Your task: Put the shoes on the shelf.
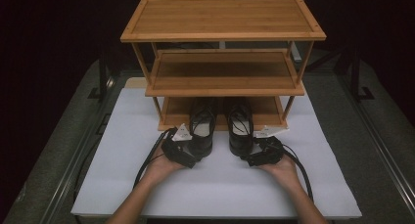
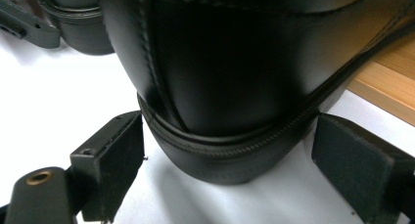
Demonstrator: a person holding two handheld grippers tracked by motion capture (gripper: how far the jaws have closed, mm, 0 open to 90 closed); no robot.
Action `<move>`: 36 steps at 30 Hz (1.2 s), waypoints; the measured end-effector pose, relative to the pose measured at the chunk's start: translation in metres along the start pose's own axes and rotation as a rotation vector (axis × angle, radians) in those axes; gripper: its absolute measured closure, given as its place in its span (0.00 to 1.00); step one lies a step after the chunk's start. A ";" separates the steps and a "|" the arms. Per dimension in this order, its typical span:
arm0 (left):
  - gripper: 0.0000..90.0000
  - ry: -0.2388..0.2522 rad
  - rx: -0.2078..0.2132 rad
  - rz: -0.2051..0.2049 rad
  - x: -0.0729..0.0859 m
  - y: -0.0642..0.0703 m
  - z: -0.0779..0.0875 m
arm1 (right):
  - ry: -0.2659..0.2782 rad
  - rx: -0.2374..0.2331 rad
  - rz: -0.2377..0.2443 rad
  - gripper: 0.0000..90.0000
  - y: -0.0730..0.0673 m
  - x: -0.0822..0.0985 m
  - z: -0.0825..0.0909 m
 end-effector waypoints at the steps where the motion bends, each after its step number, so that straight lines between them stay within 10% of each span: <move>1: 0.02 0.001 0.002 0.001 0.000 0.000 0.000 | 0.000 -0.004 0.005 0.15 -0.002 -0.001 -0.001; 36: 0.03 -0.010 0.005 0.027 -0.018 0.010 -0.018 | 0.016 0.031 0.012 0.13 -0.014 -0.009 -0.012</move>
Point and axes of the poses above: each handheld gripper's, and its own axes: z roughly backward along the jaws, x roughly out of its underside, y roughly to its right, the point moved 5 cm from there along -z, roughly forward along the jaws, and after that the axes turned 2 degrees about -z, right-handed, at the moved point
